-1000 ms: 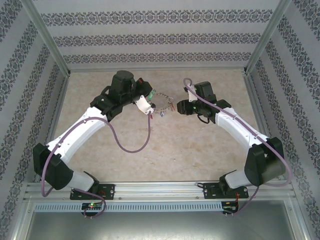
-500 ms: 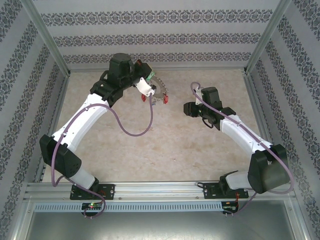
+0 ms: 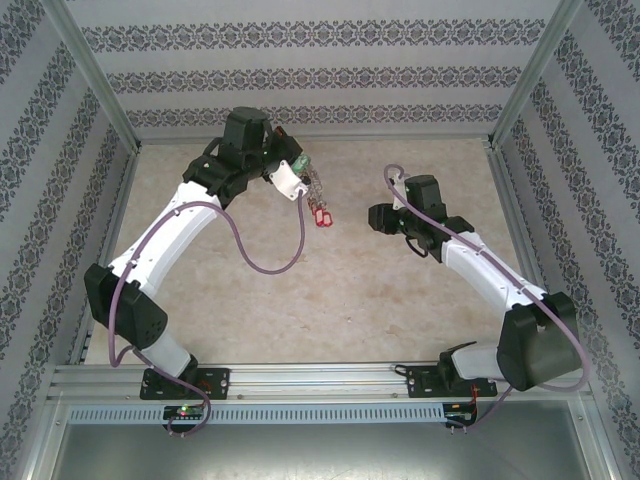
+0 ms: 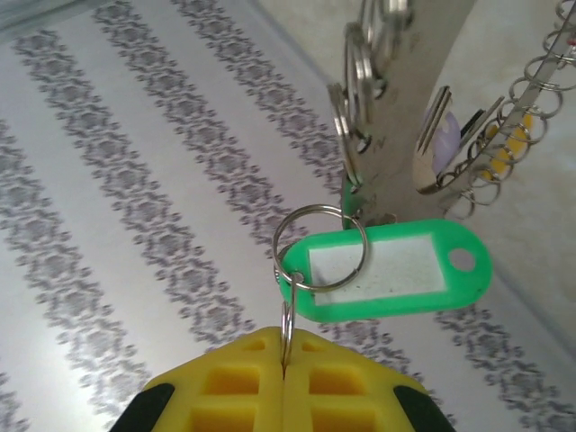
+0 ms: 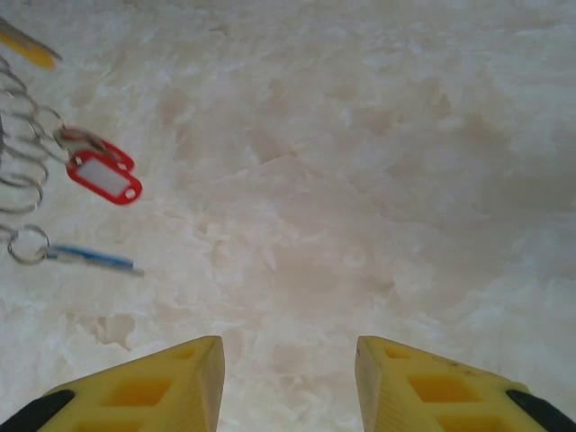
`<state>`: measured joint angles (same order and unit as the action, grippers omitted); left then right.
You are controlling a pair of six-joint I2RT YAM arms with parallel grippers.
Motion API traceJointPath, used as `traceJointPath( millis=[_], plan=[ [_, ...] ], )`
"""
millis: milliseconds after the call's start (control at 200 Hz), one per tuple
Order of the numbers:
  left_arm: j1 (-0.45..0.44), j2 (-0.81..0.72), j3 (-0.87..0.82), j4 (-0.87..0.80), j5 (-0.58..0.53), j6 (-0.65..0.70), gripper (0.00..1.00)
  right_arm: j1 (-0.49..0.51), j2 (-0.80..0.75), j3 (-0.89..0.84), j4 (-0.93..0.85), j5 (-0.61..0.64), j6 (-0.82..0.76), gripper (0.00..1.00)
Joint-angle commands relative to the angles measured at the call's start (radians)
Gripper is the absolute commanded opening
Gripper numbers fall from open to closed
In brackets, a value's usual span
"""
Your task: Put the keys on the keyring
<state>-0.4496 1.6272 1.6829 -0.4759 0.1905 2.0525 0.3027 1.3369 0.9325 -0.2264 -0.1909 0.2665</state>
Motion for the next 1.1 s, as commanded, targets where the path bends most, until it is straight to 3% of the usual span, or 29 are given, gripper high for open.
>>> traceJointPath(
  millis=[0,160,395,490,655,789,1094],
  plan=[
    [0.020,0.019,0.054,-0.131,-0.085,-0.146,0.00,-0.009,-0.030,-0.006,0.020,0.010,0.014,0.44],
    [0.052,0.055,0.054,-0.114,-0.154,-0.388,0.00,-0.010,-0.022,0.004,0.022,-0.001,0.014,0.44],
    [0.051,0.258,0.325,-0.250,-0.327,-0.589,0.00,-0.012,0.020,0.041,0.027,-0.032,0.027,0.44],
    [0.053,0.359,0.439,-0.290,-0.350,-0.621,0.00,-0.013,0.031,0.046,0.031,-0.035,0.034,0.44],
    [0.062,0.475,0.503,-0.216,-0.398,-0.656,0.00,-0.013,0.037,0.056,0.017,-0.043,0.033,0.45],
    [0.064,0.522,0.493,-0.230,-0.352,-0.745,0.00,-0.015,0.026,0.050,-0.003,-0.039,0.021,0.45],
    [0.064,0.528,0.290,-0.197,-0.405,-0.961,0.00,-0.020,0.011,0.031,-0.016,-0.044,0.022,0.45]
  ],
)
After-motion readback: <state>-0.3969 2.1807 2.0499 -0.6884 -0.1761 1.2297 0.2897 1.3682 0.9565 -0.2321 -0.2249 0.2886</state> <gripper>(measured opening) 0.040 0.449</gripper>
